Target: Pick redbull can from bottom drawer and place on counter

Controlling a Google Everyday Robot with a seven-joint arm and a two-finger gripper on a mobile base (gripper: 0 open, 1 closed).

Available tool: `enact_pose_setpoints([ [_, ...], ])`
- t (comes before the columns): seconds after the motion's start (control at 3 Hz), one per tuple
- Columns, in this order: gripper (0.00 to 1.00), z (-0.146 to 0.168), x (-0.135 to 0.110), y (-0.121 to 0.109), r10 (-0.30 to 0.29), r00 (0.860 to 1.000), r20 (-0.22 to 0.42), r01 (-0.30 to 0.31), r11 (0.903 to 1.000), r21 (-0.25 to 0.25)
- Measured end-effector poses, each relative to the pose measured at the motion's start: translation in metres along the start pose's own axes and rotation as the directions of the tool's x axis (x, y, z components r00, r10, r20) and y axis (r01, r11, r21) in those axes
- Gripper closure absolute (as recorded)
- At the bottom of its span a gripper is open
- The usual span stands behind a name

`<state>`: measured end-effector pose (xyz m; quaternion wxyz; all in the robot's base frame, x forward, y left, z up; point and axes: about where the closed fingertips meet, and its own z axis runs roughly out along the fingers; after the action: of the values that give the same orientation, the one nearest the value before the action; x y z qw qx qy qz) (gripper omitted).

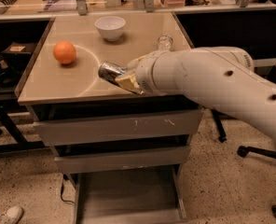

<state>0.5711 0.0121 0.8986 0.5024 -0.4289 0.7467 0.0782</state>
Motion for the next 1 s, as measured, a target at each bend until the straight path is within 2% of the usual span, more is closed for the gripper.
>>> enact_pose_setpoints([
  [1.0,1.0,0.101,-0.021,-0.034,0.001,0.999,-0.038,-0.005,0.9965,-0.083],
])
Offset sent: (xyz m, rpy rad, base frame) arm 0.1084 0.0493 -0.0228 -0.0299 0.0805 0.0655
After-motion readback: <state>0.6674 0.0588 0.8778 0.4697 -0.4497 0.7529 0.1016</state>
